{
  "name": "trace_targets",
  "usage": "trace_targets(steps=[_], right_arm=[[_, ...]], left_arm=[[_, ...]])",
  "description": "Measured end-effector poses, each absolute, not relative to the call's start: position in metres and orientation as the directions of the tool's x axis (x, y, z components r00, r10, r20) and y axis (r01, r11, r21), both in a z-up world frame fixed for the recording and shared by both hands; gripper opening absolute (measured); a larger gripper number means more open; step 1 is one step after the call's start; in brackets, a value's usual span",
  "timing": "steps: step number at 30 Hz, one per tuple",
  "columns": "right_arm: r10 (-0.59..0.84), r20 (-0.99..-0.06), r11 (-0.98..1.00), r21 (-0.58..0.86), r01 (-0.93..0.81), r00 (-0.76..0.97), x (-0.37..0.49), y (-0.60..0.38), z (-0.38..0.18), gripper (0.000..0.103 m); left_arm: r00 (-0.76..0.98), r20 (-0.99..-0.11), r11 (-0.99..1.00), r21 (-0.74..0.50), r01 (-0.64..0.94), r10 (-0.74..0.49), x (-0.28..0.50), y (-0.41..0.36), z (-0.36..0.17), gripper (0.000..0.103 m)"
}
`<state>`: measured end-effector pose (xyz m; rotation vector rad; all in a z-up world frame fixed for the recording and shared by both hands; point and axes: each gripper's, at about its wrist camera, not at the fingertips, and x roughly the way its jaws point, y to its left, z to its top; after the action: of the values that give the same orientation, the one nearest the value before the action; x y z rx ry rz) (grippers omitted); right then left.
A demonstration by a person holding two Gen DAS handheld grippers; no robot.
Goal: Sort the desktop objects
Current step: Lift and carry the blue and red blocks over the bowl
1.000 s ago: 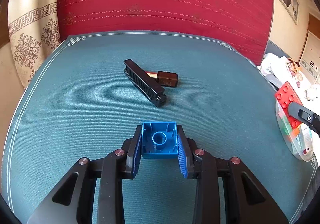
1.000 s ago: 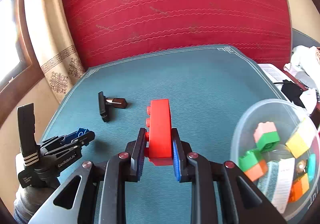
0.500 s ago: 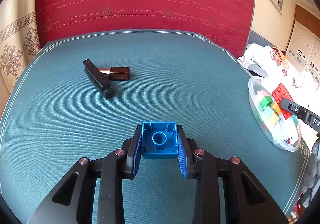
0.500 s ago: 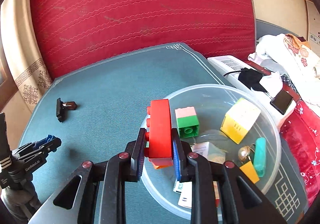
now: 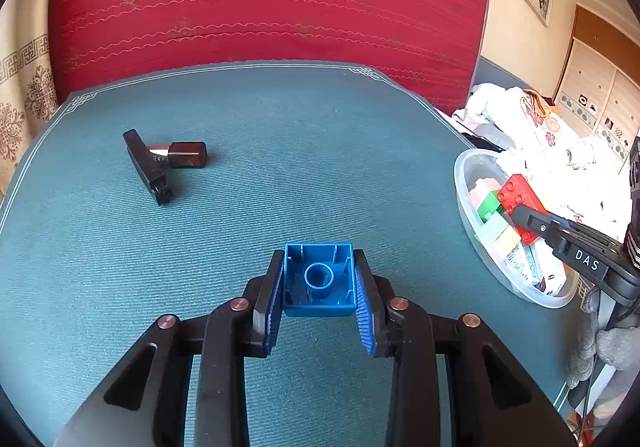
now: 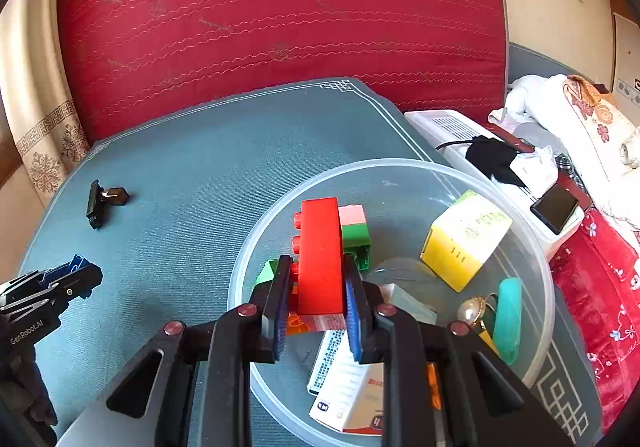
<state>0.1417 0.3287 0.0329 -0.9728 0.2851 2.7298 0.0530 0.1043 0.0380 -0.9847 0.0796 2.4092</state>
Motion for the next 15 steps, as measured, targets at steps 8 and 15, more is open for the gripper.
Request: trace_targets(steps=[8, 15], right_arm=[[0.071, -0.623, -0.951, 0.193, -0.241, -0.779, 0.151, 0.342, 0.035, 0.027], [0.091, -0.592, -0.947, 0.198, -0.254, -0.801, 0.169, 0.353, 0.042, 0.029]], left_arm=[[-0.579, -0.67, -0.846, -0.144, -0.514, 0.465, 0.058, 0.12, 0.041, 0.034], [-0.565, -0.661, -0.821, -0.141, -0.553, 0.494, 0.065, 0.142, 0.049, 0.034]])
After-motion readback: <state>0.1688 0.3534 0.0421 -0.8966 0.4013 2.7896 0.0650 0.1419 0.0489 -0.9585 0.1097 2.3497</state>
